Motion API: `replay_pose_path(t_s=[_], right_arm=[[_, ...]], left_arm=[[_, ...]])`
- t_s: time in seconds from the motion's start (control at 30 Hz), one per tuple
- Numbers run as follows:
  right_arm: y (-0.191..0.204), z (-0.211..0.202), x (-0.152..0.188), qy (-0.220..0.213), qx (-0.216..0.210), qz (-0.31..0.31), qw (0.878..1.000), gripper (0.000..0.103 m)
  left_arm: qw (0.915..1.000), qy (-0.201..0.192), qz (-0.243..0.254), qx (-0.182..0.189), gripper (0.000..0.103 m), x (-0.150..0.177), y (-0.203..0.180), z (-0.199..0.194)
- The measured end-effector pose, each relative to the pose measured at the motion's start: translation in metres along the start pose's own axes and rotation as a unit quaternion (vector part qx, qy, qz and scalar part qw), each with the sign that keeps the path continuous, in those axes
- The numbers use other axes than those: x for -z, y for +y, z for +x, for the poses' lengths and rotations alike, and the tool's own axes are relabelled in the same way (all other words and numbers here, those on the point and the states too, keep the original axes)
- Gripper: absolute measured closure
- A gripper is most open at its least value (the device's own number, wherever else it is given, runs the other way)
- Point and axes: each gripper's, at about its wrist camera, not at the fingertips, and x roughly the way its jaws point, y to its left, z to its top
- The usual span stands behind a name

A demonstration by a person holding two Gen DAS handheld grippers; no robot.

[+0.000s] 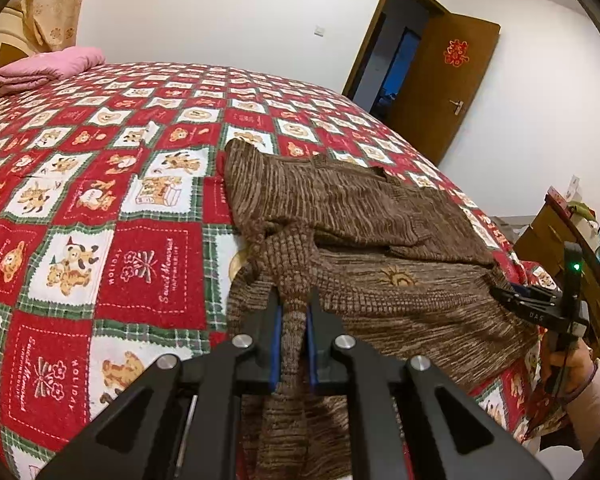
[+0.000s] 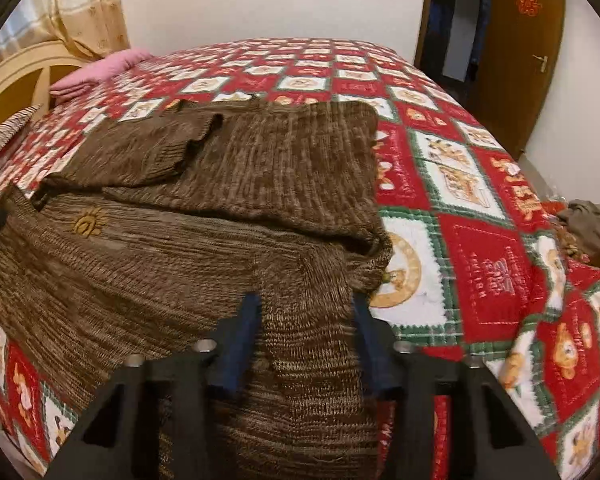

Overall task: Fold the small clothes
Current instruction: 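Lift the hem with both grippers and fold it over toward the collar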

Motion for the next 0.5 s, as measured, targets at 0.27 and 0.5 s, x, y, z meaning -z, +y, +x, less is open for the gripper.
replay_pose_path(t_s=[0.27, 0.5], right_arm=[[0.022, -0.052, 0.009, -0.072, 0.048, -0.033, 0.996, 0.092], [0.023, -0.079, 0.022, -0.099, 0.064, -0.012, 0.993, 0.092]], left_arm=[[0.9999, -0.012, -0.01, 0.005, 0.092, 0.002, 0.0, -0.011], [0.9997, -0.02, -0.011, 0.011, 0.092, 0.005, -0.004, -0.018]])
